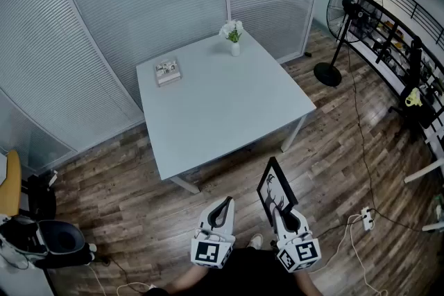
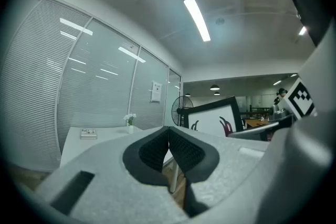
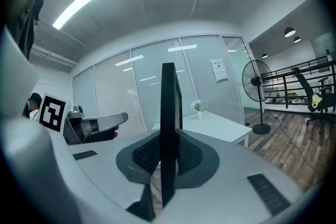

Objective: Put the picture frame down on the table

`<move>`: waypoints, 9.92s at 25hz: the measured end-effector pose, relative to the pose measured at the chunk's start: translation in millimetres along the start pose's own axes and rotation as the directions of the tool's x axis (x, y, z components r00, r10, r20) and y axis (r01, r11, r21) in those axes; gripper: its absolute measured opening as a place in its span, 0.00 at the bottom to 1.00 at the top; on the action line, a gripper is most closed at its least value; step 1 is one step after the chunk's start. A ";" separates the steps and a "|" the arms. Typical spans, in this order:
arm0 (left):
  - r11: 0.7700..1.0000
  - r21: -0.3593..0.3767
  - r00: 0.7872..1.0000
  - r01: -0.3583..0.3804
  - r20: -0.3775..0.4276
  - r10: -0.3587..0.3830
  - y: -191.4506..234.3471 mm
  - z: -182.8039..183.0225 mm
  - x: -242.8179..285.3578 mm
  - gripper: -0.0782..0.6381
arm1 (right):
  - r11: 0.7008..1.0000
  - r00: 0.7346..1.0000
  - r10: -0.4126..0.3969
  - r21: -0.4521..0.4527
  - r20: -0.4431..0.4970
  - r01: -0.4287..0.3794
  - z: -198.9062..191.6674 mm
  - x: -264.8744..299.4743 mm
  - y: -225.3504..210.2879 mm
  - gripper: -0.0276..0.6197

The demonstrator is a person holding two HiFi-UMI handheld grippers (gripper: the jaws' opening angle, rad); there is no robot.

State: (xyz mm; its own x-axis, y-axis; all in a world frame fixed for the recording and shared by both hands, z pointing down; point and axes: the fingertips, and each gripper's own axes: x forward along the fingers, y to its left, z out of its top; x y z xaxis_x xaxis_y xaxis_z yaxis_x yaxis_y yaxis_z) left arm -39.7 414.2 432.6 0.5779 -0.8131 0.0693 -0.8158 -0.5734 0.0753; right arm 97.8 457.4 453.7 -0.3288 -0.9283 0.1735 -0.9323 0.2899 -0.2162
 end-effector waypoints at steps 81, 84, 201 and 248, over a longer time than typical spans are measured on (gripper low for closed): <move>0.995 0.004 0.995 -0.097 0.013 0.097 151.2 39.9 310.9 0.13 | 0.991 0.995 0.101 0.090 -0.010 -0.099 82.5 320.4 -174.6 0.12; 0.994 0.007 0.994 -0.107 0.019 0.107 153.8 39.2 320.8 0.13 | 0.990 0.994 0.105 0.094 -0.011 -0.103 81.0 328.7 -181.6 0.12; 0.979 -0.167 0.981 -0.115 -0.174 0.086 365.8 -41.1 502.3 0.13 | 0.897 0.848 -0.081 0.333 -0.523 0.291 -150.2 737.0 -330.0 0.33; 0.981 -0.153 0.989 -0.121 -0.107 0.105 339.7 -21.5 485.8 0.13 | 0.972 0.804 -0.114 0.101 -0.584 0.212 -128.4 695.8 -306.2 0.17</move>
State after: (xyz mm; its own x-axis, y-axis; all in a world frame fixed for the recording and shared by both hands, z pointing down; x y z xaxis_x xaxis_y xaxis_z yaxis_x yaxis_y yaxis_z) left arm -35.5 -173.5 513.2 0.4881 -0.8534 0.1830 -0.8665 -0.4489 0.2181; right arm 135.2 -247.3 764.0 -0.2454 -0.6430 0.7255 -0.9607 0.0612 -0.2708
